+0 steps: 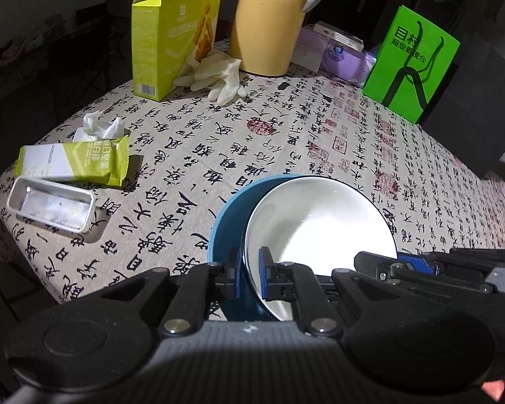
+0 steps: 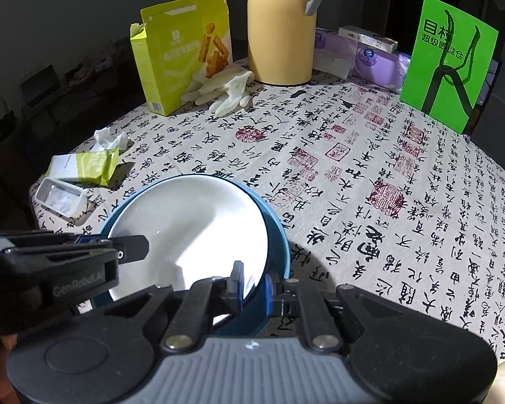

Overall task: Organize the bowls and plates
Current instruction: 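Lower the held white bowl down into the blue bowl, then open both grippers to release the white bowl in the blue bowl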

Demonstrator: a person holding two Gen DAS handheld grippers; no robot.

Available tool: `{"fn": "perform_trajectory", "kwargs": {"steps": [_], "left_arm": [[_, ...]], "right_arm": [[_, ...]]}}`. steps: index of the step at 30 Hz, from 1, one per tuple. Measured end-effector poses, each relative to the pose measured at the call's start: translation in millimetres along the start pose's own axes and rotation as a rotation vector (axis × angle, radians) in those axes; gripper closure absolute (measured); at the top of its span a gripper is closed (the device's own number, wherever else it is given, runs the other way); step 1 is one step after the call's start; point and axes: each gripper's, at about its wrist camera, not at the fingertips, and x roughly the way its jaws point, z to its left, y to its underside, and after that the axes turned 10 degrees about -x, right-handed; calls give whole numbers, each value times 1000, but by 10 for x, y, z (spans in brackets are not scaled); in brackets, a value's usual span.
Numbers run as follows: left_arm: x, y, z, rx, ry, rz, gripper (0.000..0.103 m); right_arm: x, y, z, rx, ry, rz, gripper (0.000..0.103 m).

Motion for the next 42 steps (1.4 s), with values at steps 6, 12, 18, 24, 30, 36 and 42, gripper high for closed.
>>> {"fn": "perform_trajectory", "kwargs": {"steps": [6,12,18,24,30,36,42], "left_arm": [[-7,-9,20,6,6,0,92],[-9,-20,25,3,14,9,92],[-20,-36,44,-5,14,6,90],[-19,-44,56,-8,24,-1,90],[-37,-50,76,-21,36,-4,90],[-98,-53,101,-36,53,-22,90],[-203,-48,126,-50,77,-49,82]], "right_arm": [[25,9,-11,9,-20,2,91],[15,9,-52,32,-41,7,91],[20,14,-109,74,-65,9,90],[21,23,-117,93,-72,-1,88],[13,10,-131,115,-88,11,87],[-50,5,-149,134,-95,0,83],[-142,29,-159,147,-107,-36,76]]}}
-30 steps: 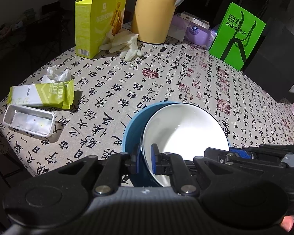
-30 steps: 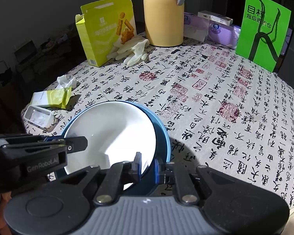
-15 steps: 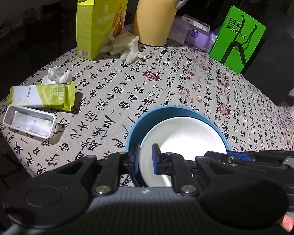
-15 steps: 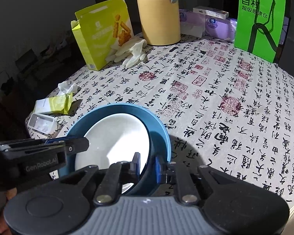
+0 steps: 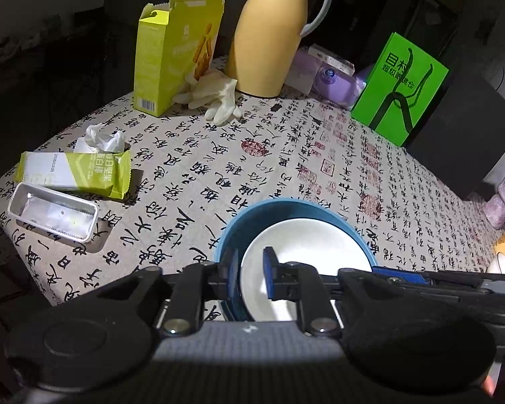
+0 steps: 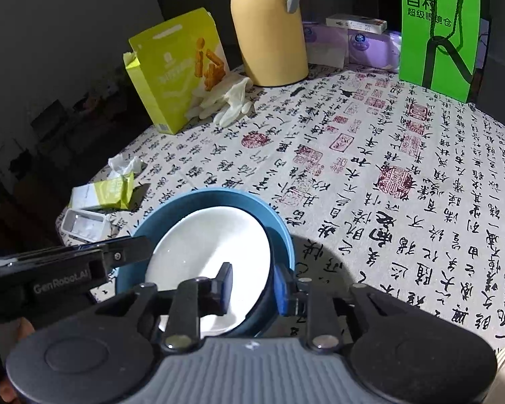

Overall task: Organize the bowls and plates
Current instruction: 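Open both grippers to release the white bowl in the blue bowl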

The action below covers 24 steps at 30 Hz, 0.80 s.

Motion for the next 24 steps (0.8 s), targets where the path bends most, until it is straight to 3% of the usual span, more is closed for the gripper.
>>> {"fn": "perform_trajectory", "kwargs": {"steps": [9,11,14,16,17,19,20,24], "left_arm": [[-163,47,87,-29,23,-53,60],[-209,67,123,-37,32,-69,54],[-295,118,174,-42,38,-108,37],[-364,164,211,-41,53,-137,20],[-400,200,230,-42,63,-152,17],[-474,283,270,-44,86,-184,6],[-516,334,293,-44,92,-203,2],[-684,590,337,-35,101,-278,0]], "right_arm": [[-304,99,31,-16,33,-132,61],[-389,153,21,-16,41,-168,48],[-496,260,7,-18,60,-224,30],[-563,349,2,-21,72,-262,16],[-596,406,-1,-20,71,-283,12],[-669,530,8,-23,59,-323,10],[-711,599,25,-27,62,-340,4],[-859,917,137,-60,131,-411,0]]}}
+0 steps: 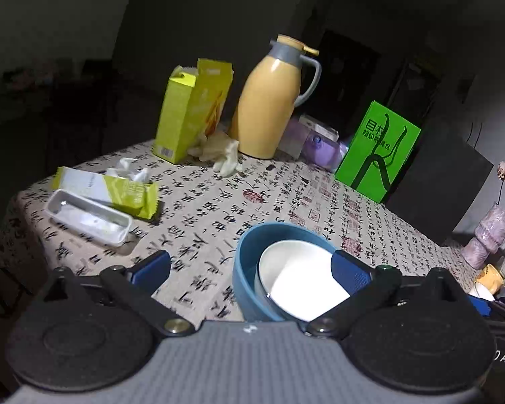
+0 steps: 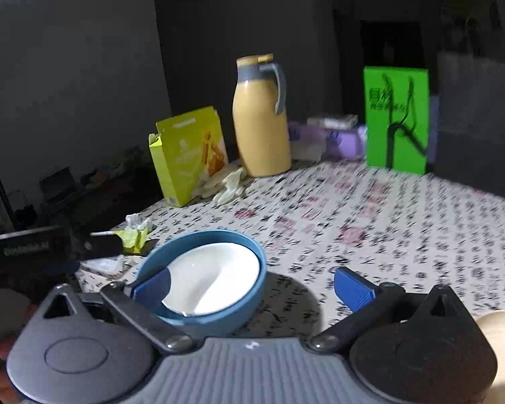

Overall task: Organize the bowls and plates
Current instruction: 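Open both grippers to release the white bowl in the blue bowl, then withdraw both open grippers back toward the plate stack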

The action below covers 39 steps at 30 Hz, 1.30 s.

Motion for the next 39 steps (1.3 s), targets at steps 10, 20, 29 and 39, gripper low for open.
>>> {"fn": "perform_trajectory", "kwargs": {"steps": [10,20,29,39], "left_arm": [[-480,588,-40,65,36,-80,0],[-751,1040,-158,130,123,-94,0],[-829,1358,-238,170,206,-81,0],[-820,1447,-270,198,238,-76,0]], "right_arm": [[-640,507,113,-13,93,-74,0],[-1274,921,97,-19,192,-123,0],[-1722,1262,107,-76,301,-220,0],[-1855,1355,-252,29,290,-254,0]]}}
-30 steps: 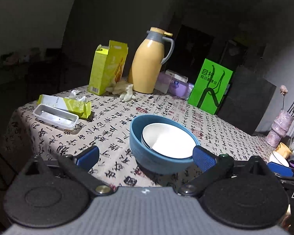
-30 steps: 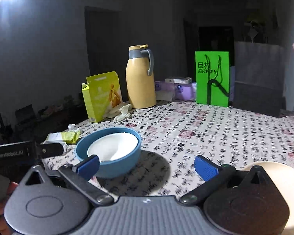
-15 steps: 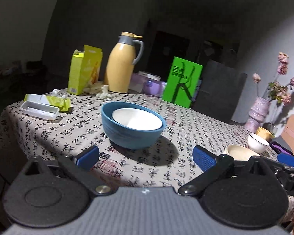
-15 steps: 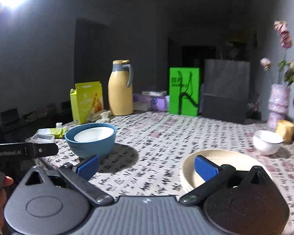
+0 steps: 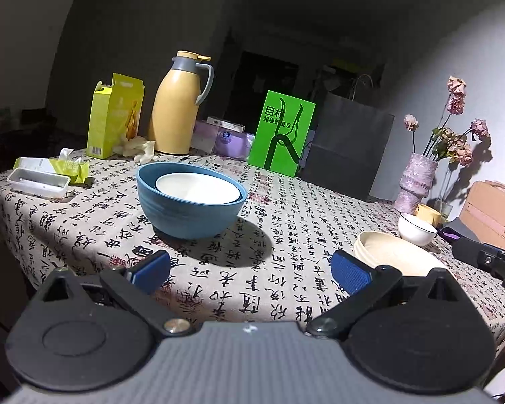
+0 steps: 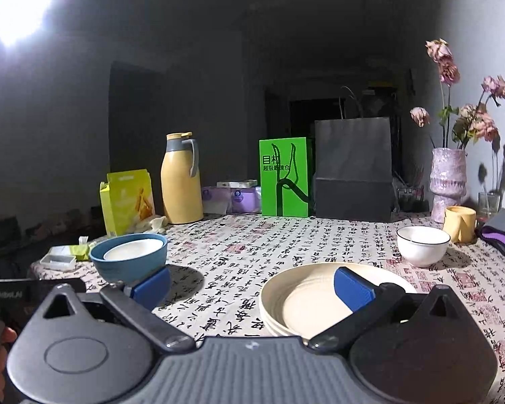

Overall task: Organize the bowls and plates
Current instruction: 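Withdraw both open grippers back toward the plate stack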

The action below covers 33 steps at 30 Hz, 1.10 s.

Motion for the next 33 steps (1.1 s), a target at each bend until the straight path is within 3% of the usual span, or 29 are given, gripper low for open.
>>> {"fn": "perform_trajectory", "kwargs": {"steps": [3,19,33], "left_arm": [[25,14,-3,-8,8,15,0],[293,-10,-299,54,-8,42,0],[809,-96,-898,130,88,94,0]], "right_arm": [[-10,52,-95,28,-16,6,0],[-14,227,-536,50,80,19,0],[-51,307,-1126,117,182,12,0]]}}
